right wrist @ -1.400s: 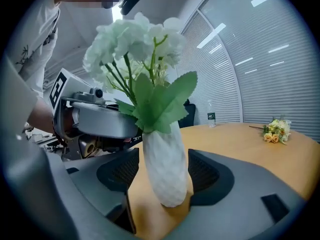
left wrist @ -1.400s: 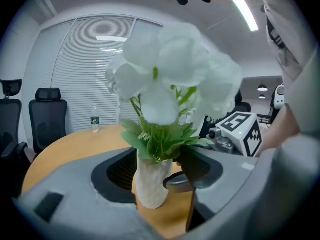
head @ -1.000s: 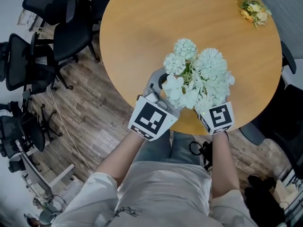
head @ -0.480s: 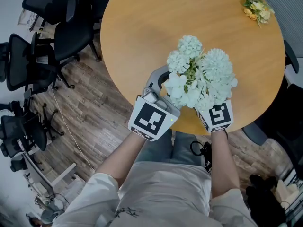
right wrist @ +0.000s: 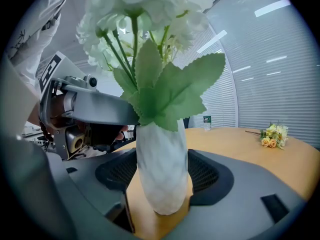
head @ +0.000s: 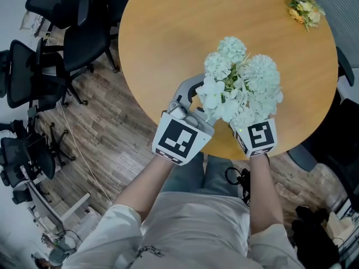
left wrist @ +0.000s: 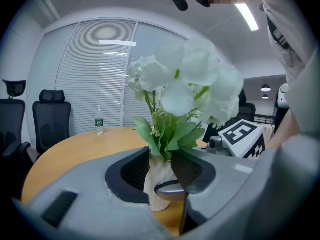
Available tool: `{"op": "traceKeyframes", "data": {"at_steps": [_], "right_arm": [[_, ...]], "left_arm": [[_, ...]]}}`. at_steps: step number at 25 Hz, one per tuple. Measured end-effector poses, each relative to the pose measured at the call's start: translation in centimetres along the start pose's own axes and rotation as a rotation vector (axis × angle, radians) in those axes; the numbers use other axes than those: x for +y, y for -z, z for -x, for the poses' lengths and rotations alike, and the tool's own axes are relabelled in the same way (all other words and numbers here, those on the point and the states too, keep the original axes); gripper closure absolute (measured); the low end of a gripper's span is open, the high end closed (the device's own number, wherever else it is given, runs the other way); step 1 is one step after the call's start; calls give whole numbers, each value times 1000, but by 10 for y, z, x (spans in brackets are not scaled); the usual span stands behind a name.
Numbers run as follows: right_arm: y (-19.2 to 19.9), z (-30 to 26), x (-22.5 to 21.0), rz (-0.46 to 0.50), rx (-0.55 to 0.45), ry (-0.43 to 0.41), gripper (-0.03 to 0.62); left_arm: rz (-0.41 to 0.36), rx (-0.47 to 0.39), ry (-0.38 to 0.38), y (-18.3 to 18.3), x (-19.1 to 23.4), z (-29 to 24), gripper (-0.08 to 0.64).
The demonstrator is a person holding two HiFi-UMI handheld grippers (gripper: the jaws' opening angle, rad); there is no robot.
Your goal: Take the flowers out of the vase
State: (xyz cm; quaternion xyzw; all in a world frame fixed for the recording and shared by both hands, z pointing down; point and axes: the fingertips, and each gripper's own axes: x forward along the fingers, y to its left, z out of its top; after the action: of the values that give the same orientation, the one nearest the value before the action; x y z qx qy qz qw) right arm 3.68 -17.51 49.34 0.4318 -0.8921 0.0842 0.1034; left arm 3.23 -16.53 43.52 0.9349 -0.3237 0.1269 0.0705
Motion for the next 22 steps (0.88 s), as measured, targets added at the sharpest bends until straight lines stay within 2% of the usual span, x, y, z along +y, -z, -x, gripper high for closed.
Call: {"op": "traceKeyframes", "data": {"at_steps": [13,22], "right_arm": [[-2,-4,-3,5,10,14,304],[-1,-4,-1,2,13,13,304]], "left_arm": [[40,-24,-48,-7,12,6,522],[76,-37,-61,-15,13,13,543]]}}
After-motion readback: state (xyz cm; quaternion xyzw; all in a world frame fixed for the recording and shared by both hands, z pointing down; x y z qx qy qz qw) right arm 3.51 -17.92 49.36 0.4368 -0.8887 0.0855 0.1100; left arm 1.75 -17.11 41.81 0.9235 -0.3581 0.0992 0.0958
